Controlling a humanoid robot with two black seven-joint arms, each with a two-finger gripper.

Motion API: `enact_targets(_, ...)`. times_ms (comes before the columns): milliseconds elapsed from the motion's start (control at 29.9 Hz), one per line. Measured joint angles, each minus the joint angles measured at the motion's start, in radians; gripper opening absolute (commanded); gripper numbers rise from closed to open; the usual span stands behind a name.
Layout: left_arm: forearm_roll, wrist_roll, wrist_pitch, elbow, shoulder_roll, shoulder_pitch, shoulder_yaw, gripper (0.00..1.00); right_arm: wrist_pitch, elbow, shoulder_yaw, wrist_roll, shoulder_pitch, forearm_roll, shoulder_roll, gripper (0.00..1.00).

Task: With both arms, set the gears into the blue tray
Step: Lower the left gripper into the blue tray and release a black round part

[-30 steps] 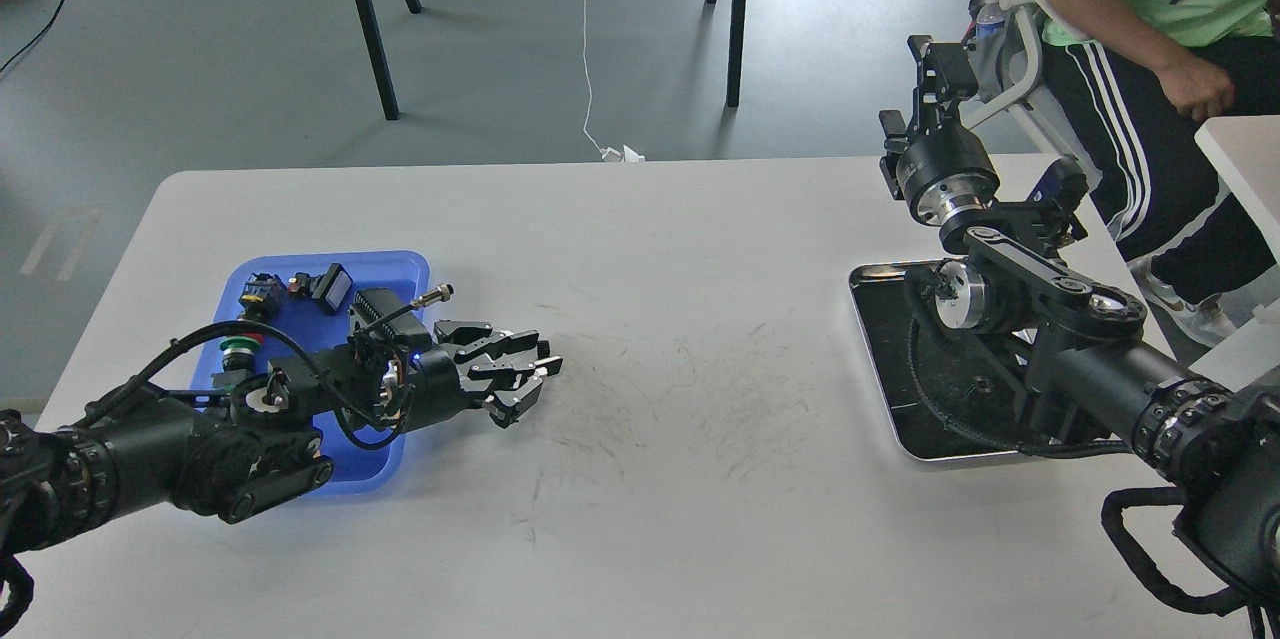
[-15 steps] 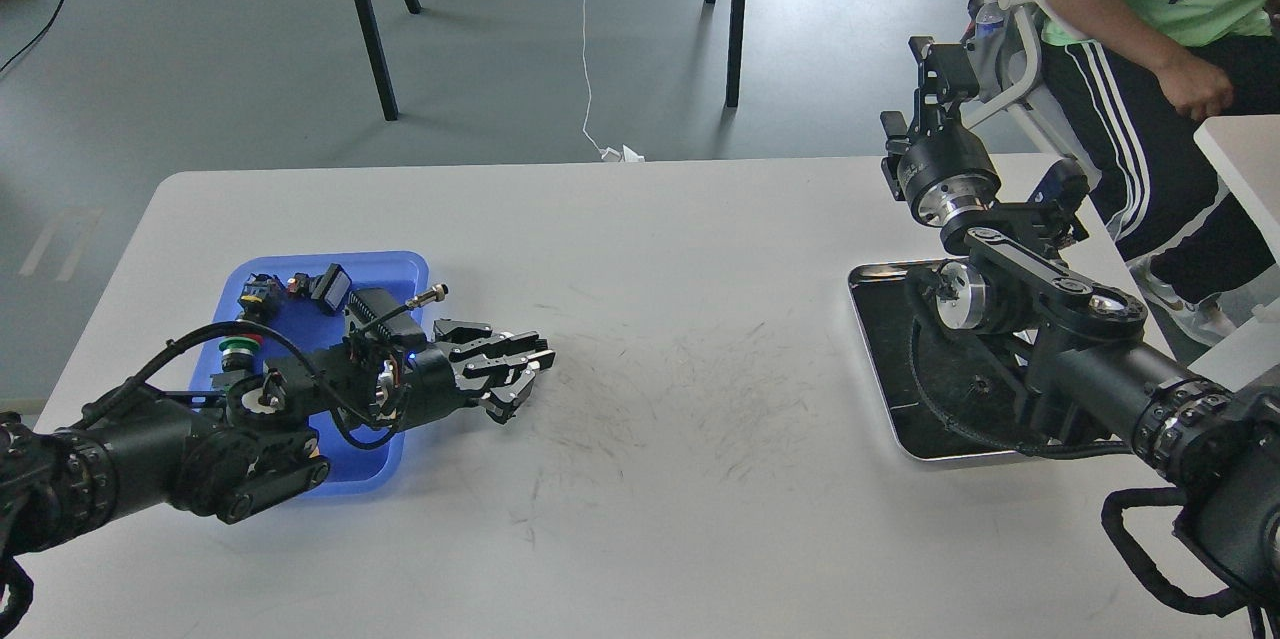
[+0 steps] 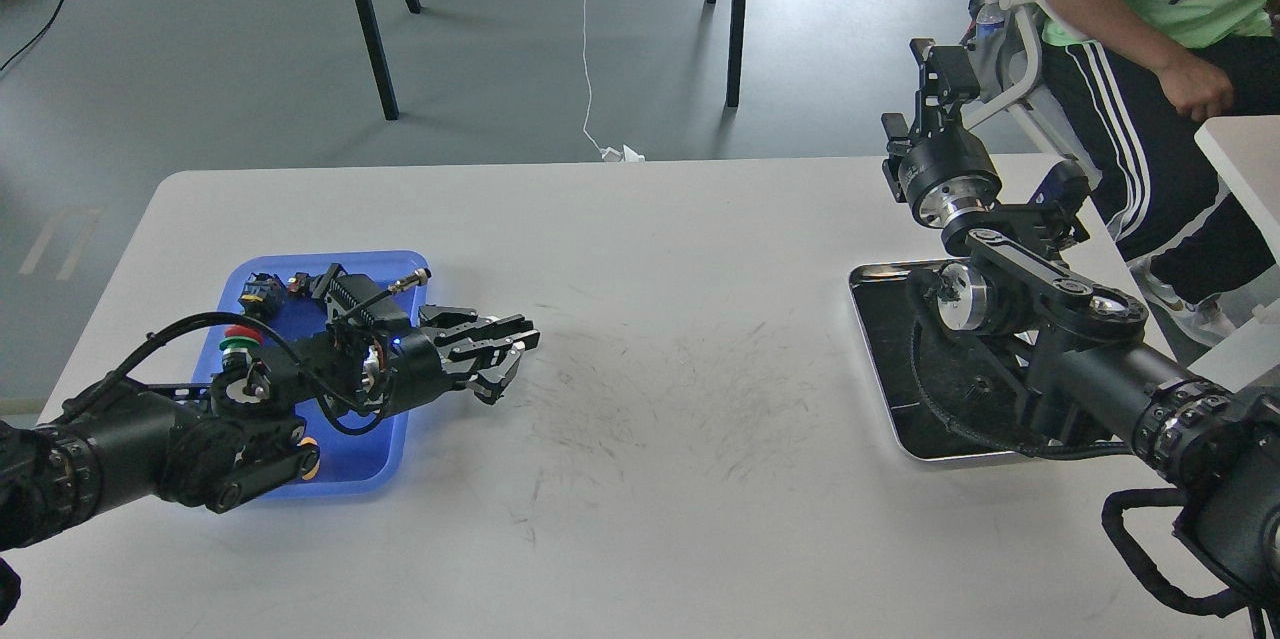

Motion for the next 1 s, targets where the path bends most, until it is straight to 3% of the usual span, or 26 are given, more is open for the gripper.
enact_targets(468,-0.009,-0.001,0.001,-0.096,0.255,-0.042,-0.021,0.23,0.001,-0.001,0.0,0.0,0.002,-0.004,0.0,0.96)
enact_targets(1003,-0.009,-0.001,0.02,-0.102,0.354,0.044,-0.02,0.25,0.001,0.0,-0.007,0.0,0.003,-0.007,0.002,0.96)
